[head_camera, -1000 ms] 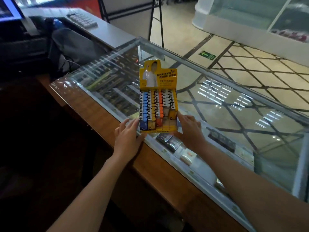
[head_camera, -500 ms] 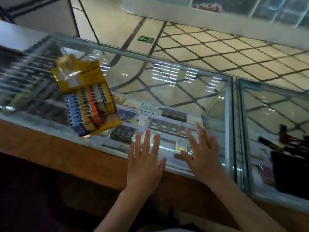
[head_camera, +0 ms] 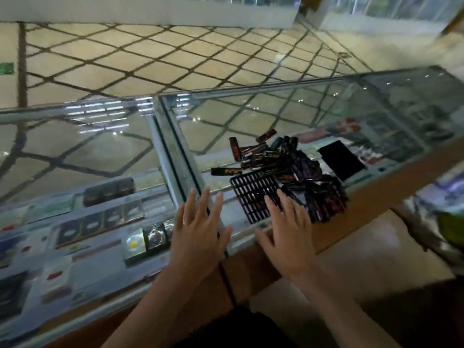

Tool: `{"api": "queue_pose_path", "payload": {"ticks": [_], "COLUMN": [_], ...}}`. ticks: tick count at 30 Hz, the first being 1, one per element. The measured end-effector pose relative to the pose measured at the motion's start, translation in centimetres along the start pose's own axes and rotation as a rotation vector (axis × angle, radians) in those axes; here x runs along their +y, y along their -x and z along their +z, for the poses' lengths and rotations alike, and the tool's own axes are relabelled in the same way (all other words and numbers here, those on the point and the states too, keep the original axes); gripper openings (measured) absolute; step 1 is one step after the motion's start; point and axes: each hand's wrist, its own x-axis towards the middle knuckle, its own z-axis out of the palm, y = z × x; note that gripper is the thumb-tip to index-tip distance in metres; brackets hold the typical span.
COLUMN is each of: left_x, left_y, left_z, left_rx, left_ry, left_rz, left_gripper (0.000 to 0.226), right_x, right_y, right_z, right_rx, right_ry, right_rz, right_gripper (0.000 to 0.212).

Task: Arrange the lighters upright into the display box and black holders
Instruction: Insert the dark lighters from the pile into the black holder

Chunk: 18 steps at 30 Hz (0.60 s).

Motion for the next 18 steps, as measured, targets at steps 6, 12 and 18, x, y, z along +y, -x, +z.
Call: {"api": "queue_pose_path", "payload": {"ticks": [6,12,18], "left_x": [6.5,12.3,13.3], "left_y": [-4.2,-7.0,-7.4], "left_z": [3.3,4.3,4.5], "left_rx": [-0.008,-0.041,-0.050], "left_ry": [-0.019,0.008,-0.045], "left_rz": [-0.042,-0.299,-0.393], "left_gripper": [0.084,0.080,0.086], "right_x": [8.6,15.6,17.8], "right_y": [-2.1,-5.4,-9.0], "right_z": [0.1,0.7,-0.6], "right_rx": [0.055,0.047,0.009], "right_ry": [-0.111,-0.201,-0.277], "right_rz": [0.051,-0.131,-0.275], "right_gripper": [0.073,0.071,0.075]}}
